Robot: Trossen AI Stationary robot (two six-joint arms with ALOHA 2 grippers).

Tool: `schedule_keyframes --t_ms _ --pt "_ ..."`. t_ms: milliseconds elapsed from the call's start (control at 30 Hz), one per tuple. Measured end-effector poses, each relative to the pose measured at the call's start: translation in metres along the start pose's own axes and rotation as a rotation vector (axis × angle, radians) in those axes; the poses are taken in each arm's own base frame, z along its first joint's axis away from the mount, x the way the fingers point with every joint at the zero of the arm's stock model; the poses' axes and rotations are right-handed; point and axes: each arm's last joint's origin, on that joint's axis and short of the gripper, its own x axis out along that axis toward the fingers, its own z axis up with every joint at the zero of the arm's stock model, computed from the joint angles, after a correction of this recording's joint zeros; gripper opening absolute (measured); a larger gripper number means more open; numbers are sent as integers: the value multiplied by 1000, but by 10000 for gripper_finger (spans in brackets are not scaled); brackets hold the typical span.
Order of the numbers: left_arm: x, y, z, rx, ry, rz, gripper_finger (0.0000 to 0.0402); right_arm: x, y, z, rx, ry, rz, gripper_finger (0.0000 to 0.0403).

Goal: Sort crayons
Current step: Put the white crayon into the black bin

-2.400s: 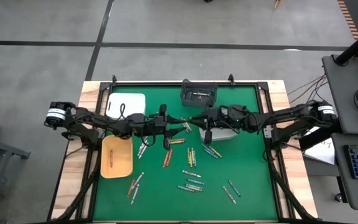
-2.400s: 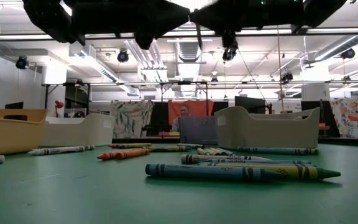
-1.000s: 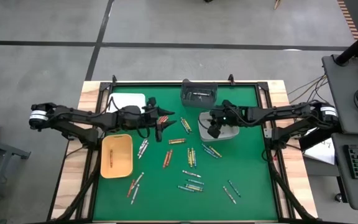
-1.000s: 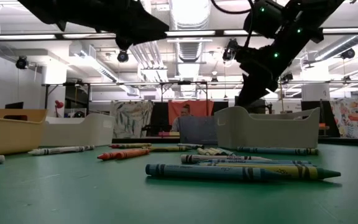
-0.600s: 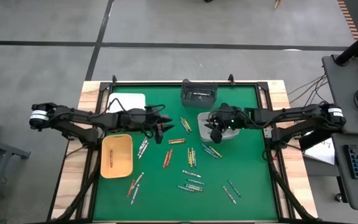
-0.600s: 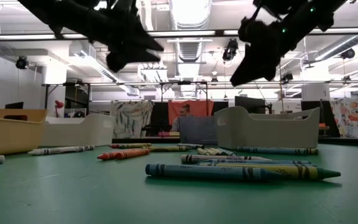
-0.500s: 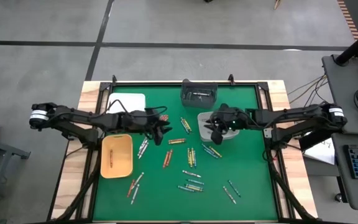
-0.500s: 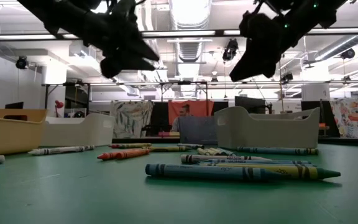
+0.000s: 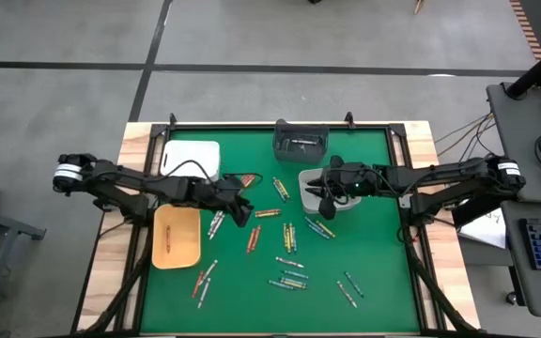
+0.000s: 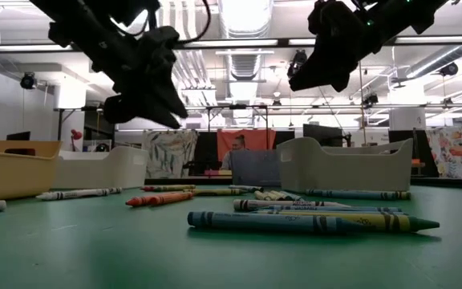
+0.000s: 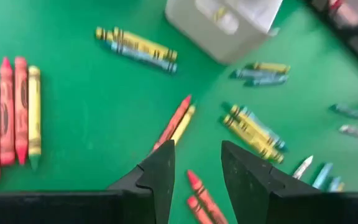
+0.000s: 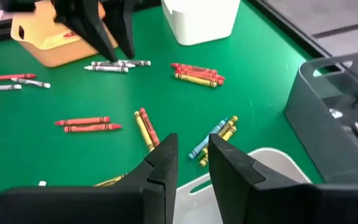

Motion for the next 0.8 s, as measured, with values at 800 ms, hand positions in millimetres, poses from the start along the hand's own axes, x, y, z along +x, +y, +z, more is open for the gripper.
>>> schedule_keyframes --t_ms 800 --pt "29 -22 -27 42 535 576 113 -3 2 12 -100 -48 6 68"
